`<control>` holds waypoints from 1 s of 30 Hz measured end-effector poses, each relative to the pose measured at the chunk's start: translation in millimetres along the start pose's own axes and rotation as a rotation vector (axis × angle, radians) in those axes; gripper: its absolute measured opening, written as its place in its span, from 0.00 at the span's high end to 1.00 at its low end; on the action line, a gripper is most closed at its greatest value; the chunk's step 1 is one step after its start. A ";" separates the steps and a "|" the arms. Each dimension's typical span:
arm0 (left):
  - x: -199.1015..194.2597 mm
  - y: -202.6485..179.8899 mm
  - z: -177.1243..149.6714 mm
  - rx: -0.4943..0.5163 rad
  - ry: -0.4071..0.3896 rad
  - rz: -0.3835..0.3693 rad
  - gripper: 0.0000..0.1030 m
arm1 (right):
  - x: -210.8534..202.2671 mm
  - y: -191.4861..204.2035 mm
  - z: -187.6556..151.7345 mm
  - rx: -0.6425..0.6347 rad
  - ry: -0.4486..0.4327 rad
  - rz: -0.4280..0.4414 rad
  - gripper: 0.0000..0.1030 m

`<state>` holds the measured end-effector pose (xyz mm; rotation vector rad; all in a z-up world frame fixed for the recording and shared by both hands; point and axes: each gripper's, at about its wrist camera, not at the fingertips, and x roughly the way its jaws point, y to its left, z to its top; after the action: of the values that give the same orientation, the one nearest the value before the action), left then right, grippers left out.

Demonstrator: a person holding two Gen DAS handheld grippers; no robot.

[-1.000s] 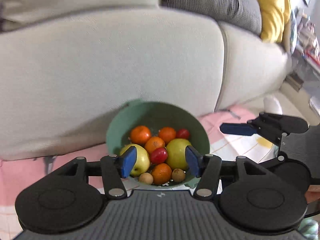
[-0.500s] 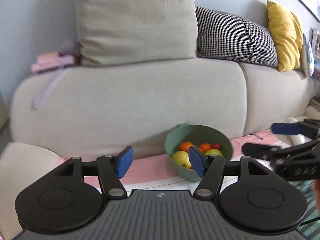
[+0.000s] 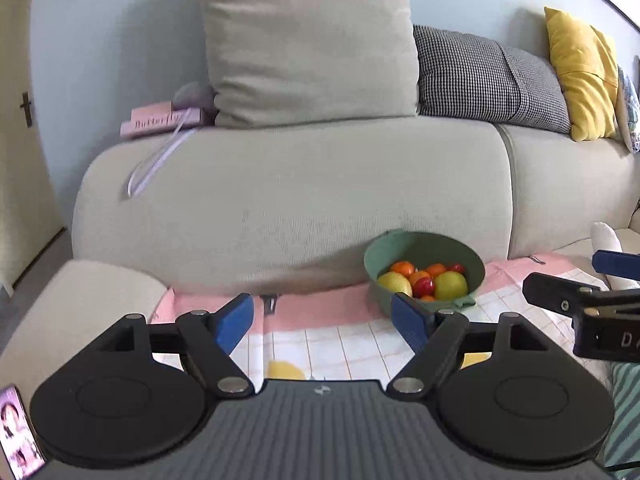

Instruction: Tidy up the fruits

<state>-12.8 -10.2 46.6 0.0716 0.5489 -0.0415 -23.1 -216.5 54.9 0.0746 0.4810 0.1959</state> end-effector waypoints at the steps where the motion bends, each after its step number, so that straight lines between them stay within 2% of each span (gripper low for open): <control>1: 0.9 0.4 -3.6 -0.009 0.006 0.002 0.11 | -1.1 0.9 -4.1 -0.001 0.001 0.001 0.05; 5: 8.7 2.2 -15.6 -0.041 0.048 -0.003 0.11 | 4.2 5.5 -15.3 -0.008 0.028 -0.001 0.04; 18: 39.2 0.4 -35.4 -0.031 0.144 0.037 0.11 | 32.5 6.9 -38.5 -0.019 0.134 -0.021 0.04; 30: 51.0 -6.3 -40.3 -0.007 0.193 0.032 0.11 | 44.0 0.3 -42.4 -0.001 0.153 -0.037 0.04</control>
<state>9.3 -14.4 -14.7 0.0785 0.7403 -0.0014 -4.7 -206.2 -2.4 0.0503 0.6344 0.1660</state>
